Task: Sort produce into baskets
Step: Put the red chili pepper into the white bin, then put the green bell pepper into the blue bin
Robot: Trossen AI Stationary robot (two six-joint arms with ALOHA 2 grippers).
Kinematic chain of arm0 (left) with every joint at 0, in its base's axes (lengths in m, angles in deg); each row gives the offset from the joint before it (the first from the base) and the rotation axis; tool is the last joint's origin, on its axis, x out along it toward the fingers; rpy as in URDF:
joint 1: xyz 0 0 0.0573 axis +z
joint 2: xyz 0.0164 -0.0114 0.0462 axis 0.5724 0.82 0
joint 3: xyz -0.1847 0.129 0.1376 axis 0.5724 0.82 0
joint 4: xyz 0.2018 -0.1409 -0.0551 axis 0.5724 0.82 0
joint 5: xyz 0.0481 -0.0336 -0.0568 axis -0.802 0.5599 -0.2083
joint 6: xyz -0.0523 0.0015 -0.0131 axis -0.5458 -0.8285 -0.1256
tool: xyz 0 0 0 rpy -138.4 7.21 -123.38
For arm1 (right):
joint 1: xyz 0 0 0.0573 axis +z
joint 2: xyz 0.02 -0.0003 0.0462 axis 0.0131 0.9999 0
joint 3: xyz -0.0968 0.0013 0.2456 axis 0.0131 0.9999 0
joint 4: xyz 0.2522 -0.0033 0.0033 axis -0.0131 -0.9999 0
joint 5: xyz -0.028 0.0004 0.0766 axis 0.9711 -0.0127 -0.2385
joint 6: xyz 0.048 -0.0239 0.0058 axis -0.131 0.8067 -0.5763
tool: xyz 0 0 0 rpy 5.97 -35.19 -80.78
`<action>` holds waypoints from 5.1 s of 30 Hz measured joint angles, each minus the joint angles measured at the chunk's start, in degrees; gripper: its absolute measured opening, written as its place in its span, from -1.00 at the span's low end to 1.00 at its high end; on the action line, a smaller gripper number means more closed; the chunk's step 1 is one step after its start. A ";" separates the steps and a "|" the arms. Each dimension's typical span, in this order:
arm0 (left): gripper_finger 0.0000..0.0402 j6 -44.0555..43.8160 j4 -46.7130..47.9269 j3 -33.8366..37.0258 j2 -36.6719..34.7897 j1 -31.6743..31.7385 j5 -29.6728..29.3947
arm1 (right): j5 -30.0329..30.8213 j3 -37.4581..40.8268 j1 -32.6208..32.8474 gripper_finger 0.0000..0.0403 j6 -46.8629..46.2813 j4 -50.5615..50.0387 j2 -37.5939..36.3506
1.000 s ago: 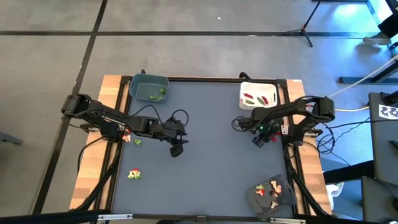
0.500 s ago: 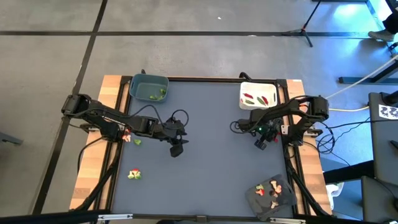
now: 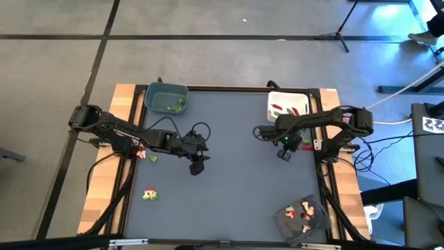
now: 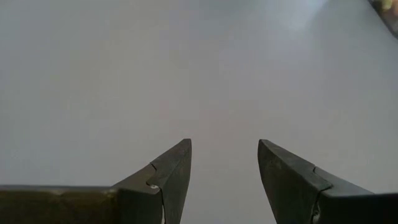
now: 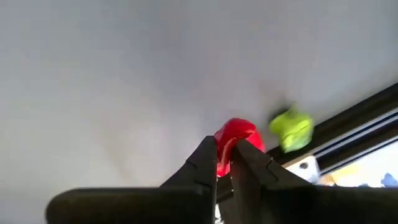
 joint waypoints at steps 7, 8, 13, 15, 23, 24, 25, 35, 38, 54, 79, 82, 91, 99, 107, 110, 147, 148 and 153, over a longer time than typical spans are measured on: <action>-0.10 0.11 0.00 0.00 0.00 0.00 0.00 | 9.10 -2.16 0.00 -0.83 2.21 0.52 -3.96; -0.10 0.15 0.00 0.00 0.00 0.00 0.00 | 10.86 -2.17 0.00 -0.83 2.79 0.86 -4.43; -0.10 0.15 0.00 0.00 0.00 0.00 0.00 | 20.39 -2.19 -0.84 -0.83 3.67 2.88 -5.94; -0.10 0.13 0.00 0.00 0.00 0.00 0.00 | 23.80 -2.20 -2.18 -0.83 4.12 3.90 -6.20; -0.10 0.15 -0.02 0.00 0.00 0.00 0.00 | 31.16 -2.20 -10.74 -0.83 5.94 13.18 -6.28; -0.10 0.15 -0.02 0.00 0.00 0.00 0.00 | 31.50 -2.19 -11.82 -0.83 6.17 14.40 -6.28; -0.10 0.15 -0.02 0.00 0.00 0.00 -0.02 | 31.89 -2.20 -12.80 -0.83 6.30 15.66 -6.28; -0.10 0.17 -0.07 0.00 0.00 0.00 -0.76 | 34.14 -2.20 -19.75 -0.61 7.58 20.37 -6.02; -0.10 0.17 -0.08 0.00 0.00 0.00 -0.81 | 33.06 -2.19 -19.98 -0.37 7.63 20.73 -6.02; -0.10 0.90 -0.07 0.00 0.00 0.50 -1.11 | 21.53 -2.20 -13.70 0.05 7.52 6.49 -11.49; -0.10 0.81 -0.06 0.00 -0.01 0.48 -1.09 | 4.36 5.45 3.04 -0.08 3.69 0.09 -13.19; -0.10 0.81 -0.04 -0.02 0.00 0.48 -1.07 | 4.40 8.74 3.04 -0.18 2.83 0.42 -13.17; -0.10 1.22 -0.13 0.00 0.00 0.48 -1.66 | 6.28 12.11 2.97 -0.38 2.65 6.81 -12.01; -0.10 1.23 -0.67 0.00 0.00 0.48 -1.81 | 4.36 12.45 2.97 -0.42 3.96 6.77 -4.14; -0.10 1.25 -1.33 0.00 0.00 0.48 -1.84 | 6.37 12.20 2.99 -0.42 3.06 5.49 6.85; -0.10 1.25 -1.33 0.00 0.00 0.42 -1.86 | 6.32 12.19 2.99 -0.43 3.21 4.93 9.62; -0.10 1.86 -1.33 0.00 0.00 0.37 -1.93 | 2.27 6.26 2.99 -0.88 -1.63 1.66 0.53; -0.10 1.84 -1.33 -0.01 0.00 0.37 -1.95 | 1.89 6.26 2.99 -0.85 -1.91 0.98 0.75; -0.10 1.81 -1.34 0.00 0.00 0.37 -1.93 | 3.63 6.61 2.99 -0.57 -3.25 -0.81 0.93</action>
